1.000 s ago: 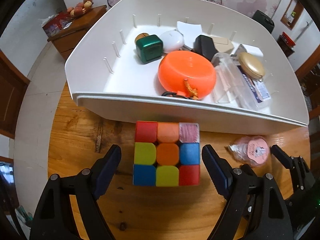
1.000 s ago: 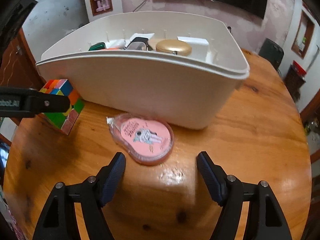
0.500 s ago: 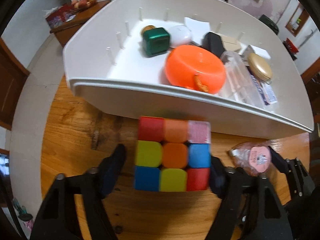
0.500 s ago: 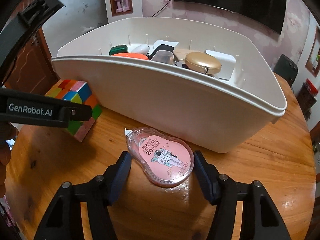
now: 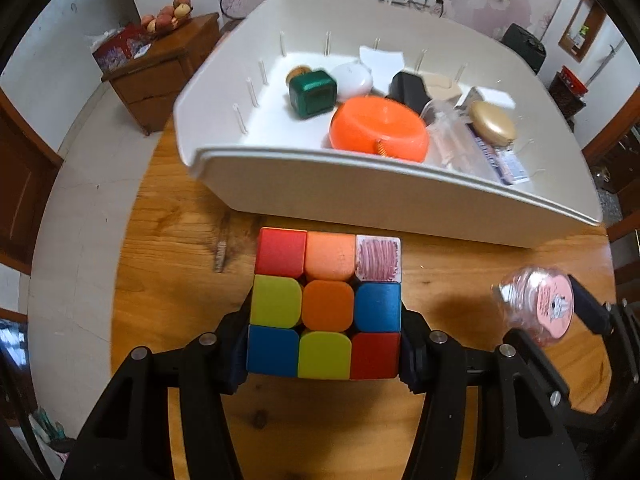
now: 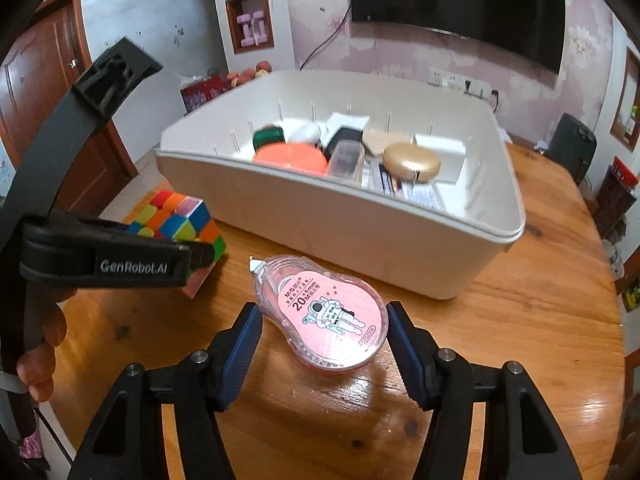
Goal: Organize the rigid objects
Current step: 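Lift the cube and pink dispenser over the white bin and release both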
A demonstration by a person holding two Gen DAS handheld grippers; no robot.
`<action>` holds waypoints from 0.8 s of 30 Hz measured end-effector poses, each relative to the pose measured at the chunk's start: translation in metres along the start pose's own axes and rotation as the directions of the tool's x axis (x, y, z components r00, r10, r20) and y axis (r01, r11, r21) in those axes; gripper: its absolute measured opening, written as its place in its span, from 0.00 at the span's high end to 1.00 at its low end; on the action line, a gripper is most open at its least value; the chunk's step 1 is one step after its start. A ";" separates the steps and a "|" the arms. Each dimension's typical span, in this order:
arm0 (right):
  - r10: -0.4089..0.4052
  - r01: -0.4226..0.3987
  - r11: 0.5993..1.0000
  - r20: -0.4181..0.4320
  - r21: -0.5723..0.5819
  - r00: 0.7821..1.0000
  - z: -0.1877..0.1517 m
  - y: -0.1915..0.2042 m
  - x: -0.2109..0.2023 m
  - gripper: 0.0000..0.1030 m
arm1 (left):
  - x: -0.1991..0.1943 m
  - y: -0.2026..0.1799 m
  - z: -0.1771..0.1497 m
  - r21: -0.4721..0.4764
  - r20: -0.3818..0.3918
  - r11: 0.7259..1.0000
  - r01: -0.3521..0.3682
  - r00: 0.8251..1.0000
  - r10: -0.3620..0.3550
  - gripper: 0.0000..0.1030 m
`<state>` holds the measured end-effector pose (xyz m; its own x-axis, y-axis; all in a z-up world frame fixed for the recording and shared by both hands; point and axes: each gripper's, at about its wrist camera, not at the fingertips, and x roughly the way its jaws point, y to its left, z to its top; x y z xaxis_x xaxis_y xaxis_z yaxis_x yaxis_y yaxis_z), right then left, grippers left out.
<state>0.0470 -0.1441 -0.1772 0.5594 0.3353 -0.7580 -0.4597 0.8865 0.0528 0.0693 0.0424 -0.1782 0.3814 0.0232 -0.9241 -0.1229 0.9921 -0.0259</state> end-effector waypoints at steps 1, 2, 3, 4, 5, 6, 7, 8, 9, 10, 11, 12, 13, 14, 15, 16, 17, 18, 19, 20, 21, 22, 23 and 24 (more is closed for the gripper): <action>-0.005 0.005 1.000 0.010 0.001 1.000 0.002 0.001 -0.007 0.38 | -0.006 -0.001 0.000 0.007 0.009 1.000 0.001 1.000 -0.001 0.41; -0.008 0.008 1.000 0.019 0.001 1.000 0.004 0.002 -0.014 0.38 | -0.011 -0.001 0.000 0.013 0.017 1.000 0.002 1.000 -0.002 0.41; -0.014 0.014 1.000 0.026 0.002 1.000 0.006 0.003 -0.019 0.38 | -0.020 -0.002 0.000 0.024 0.032 1.000 0.004 0.999 -0.005 0.41; -0.022 0.022 1.000 0.036 0.002 0.999 0.009 0.004 -0.027 0.38 | -0.028 -0.003 0.000 0.031 0.044 0.999 0.006 0.999 -0.007 0.41; -0.028 0.028 1.000 0.046 0.002 0.999 0.012 0.005 -0.033 0.38 | -0.032 -0.005 0.001 0.037 0.053 0.999 0.007 0.999 -0.009 0.41; -0.032 0.032 0.999 0.051 0.001 0.998 0.015 0.004 -0.036 0.38 | -0.041 -0.006 0.001 0.047 0.069 0.999 0.009 0.998 -0.012 0.41; -0.043 0.043 0.999 0.062 0.002 0.997 0.018 0.005 -0.044 0.38 | -0.048 -0.006 0.001 0.055 0.080 0.998 0.011 0.997 -0.016 0.41; -0.052 0.052 0.999 0.070 0.003 0.996 0.020 0.006 -0.051 0.38 | -0.054 -0.006 0.001 0.066 0.089 0.998 0.013 0.996 -0.019 0.41; -0.057 0.057 0.998 0.076 0.004 0.995 0.022 0.006 -0.054 0.38 | -0.060 -0.006 0.001 0.074 0.099 0.997 0.012 0.995 -0.020 0.41; -0.063 0.063 0.998 0.085 0.005 0.994 0.024 0.006 -0.061 0.38 | -0.063 -0.006 0.001 0.080 0.105 0.997 0.012 0.994 -0.020 0.41; -0.069 0.068 0.998 0.091 0.005 0.994 0.026 0.005 -0.066 0.38 | -0.071 -0.006 0.000 0.092 0.116 0.996 0.011 0.993 -0.022 0.41; -0.072 0.072 0.997 0.095 0.005 0.993 0.027 0.004 -0.070 0.38 | -0.076 -0.006 0.001 0.102 0.123 0.995 0.010 0.992 -0.023 0.41; -0.076 0.076 0.997 0.099 0.004 0.992 0.029 0.004 -0.075 0.38 | -0.081 -0.006 0.002 0.110 0.129 0.994 0.008 0.991 -0.022 0.41; -0.081 0.081 0.997 0.106 0.004 0.991 0.031 0.003 -0.082 0.38 | -0.084 -0.005 0.003 0.116 0.133 0.993 0.006 0.991 -0.021 0.42; -0.084 0.084 0.996 0.110 0.003 0.990 0.033 0.002 -0.085 0.38 | -0.091 -0.004 0.004 0.128 0.141 0.992 0.000 0.990 -0.018 0.41; -0.093 0.093 0.996 0.117 0.001 0.989 0.035 0.000 -0.092 0.38 | -0.098 -0.002 0.005 0.137 0.147 0.991 -0.005 0.989 -0.016 0.41; -0.101 0.102 0.995 0.122 -0.002 0.987 0.038 0.000 -0.099 0.38 | -0.103 -0.002 0.008 0.143 0.155 0.990 -0.012 0.988 -0.011 0.41; -0.108 0.110 0.994 0.126 -0.006 0.986 0.040 -0.001 -0.103 0.38 | -0.108 0.000 0.012 0.149 0.163 0.989 -0.019 0.987 -0.006 0.41; -0.121 0.124 0.992 0.132 -0.013 0.984 0.045 -0.002 -0.109 0.38 | -0.112 0.000 0.016 0.154 0.171 0.988 -0.027 0.985 0.000 0.41; -0.132 0.136 0.991 0.139 -0.017 0.981 0.051 -0.003 -0.113 0.38 | -0.116 0.001 0.018 0.157 0.179 0.987 -0.035 0.984 0.006 0.41; -0.144 0.148 0.989 0.145 -0.020 0.979 0.056 -0.003 -0.116 0.38 | -0.123 0.001 0.025 0.164 0.196 0.985 -0.053 0.980 0.020 0.41; -0.156 0.160 0.987 0.150 -0.019 0.976 0.062 -0.005 -0.121 0.38 | -0.126 0.002 0.028 0.168 0.206 0.984 -0.064 0.978 0.029 0.42; -0.164 0.168 0.986 0.156 -0.016 0.974 0.070 -0.008 -0.126 0.38 | -0.131 0.002 0.033 0.173 0.220 0.982 -0.080 0.975 0.040 0.41; -0.169 0.173 0.985 0.161 -0.013 0.972 0.077 -0.010 -0.129 0.38 | -0.139 0.001 0.041 0.180 0.239 0.979 -0.097 0.970 0.052 0.41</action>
<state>0.0325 -0.1714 -0.0302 0.7327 0.2278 -0.6414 -0.3651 0.9268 -0.0879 0.0533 0.0453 -0.0344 0.5825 0.1038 -0.8062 0.0075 0.9911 0.1330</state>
